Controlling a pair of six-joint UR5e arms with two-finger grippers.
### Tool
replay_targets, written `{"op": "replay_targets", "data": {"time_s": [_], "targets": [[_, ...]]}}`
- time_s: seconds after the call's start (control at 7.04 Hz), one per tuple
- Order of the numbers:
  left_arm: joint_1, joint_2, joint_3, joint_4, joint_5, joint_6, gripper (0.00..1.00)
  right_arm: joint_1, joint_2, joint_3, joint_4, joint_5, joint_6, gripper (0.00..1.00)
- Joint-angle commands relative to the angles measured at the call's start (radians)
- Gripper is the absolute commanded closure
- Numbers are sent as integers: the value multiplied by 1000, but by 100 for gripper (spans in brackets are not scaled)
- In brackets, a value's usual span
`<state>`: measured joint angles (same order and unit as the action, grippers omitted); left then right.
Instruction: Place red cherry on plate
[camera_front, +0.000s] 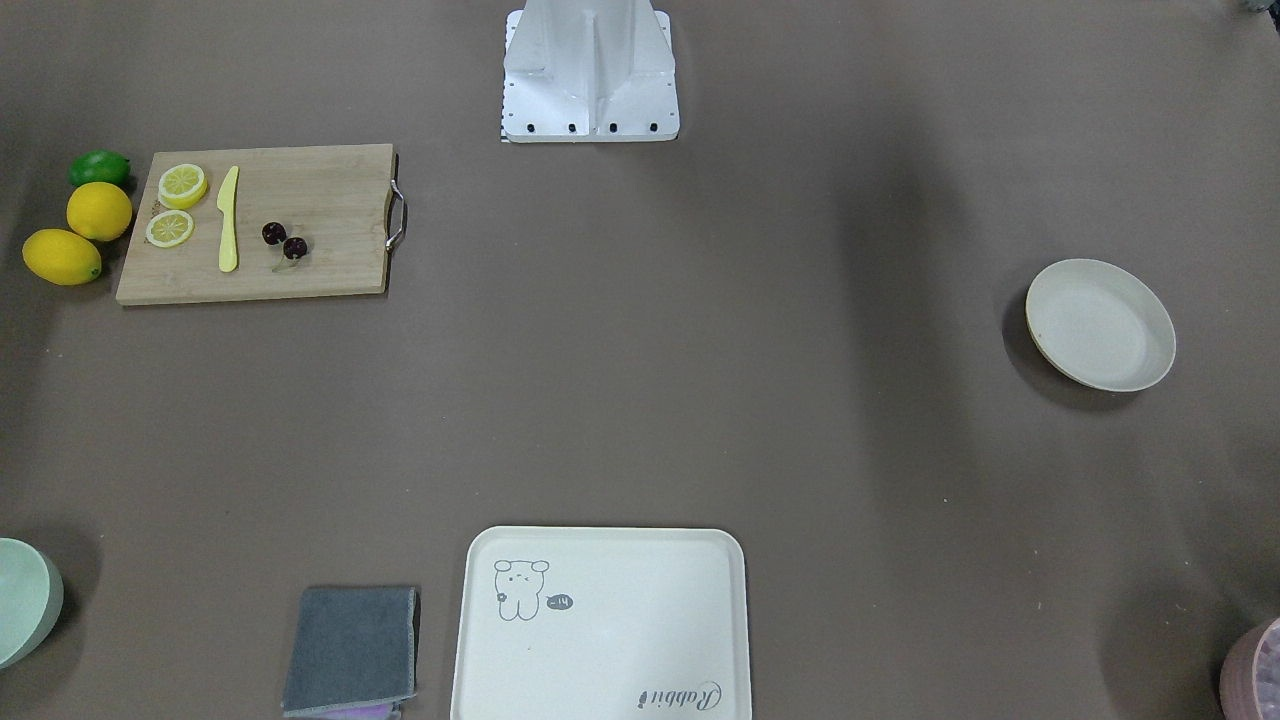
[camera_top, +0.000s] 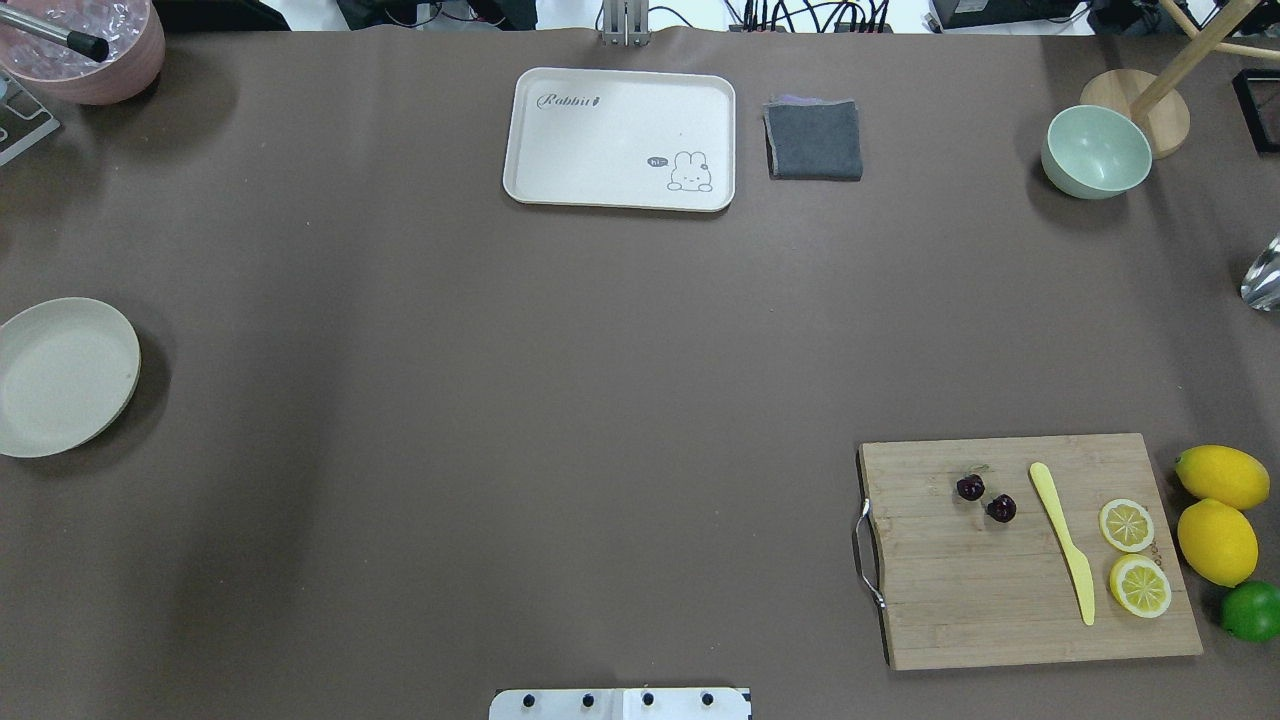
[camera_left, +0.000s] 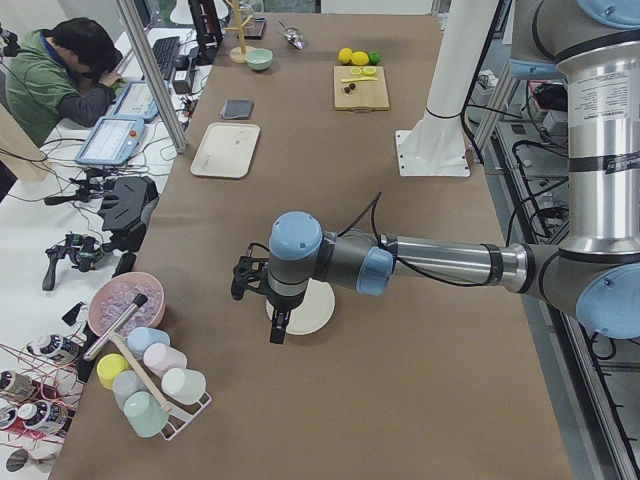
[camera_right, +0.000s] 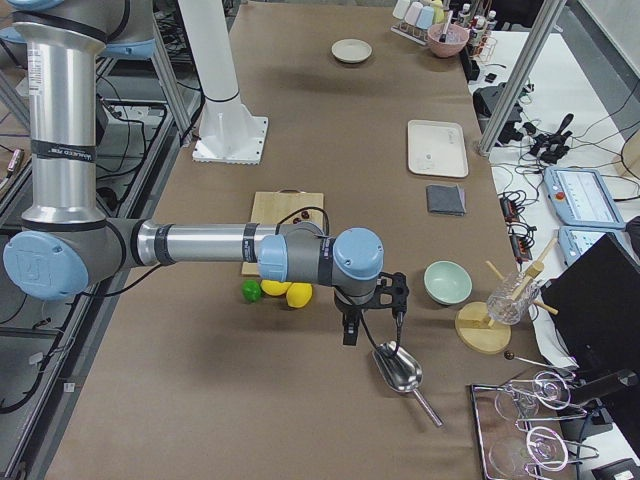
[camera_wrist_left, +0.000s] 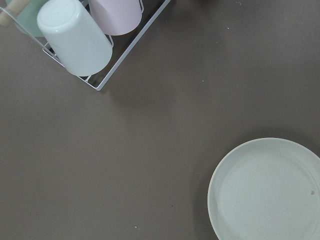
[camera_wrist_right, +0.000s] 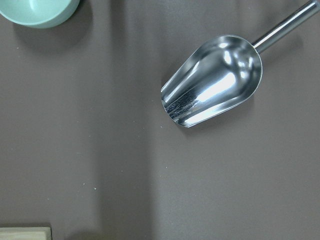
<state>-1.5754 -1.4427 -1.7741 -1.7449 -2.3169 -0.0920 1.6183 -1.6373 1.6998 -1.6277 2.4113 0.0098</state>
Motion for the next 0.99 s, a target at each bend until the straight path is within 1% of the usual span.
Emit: {"op": "replay_targets", "data": {"time_s": [0.0,0.57,0.85], "targets": [[0,-1,4,1,-1,-2,2,0,2,4,0,0,4,0],[1,-1,4,1,1,-2,2,0,-4,12,3,5,-5,0],[1,-1,4,1,1,-2,2,0,-13,11,35,5,5,0]]}}
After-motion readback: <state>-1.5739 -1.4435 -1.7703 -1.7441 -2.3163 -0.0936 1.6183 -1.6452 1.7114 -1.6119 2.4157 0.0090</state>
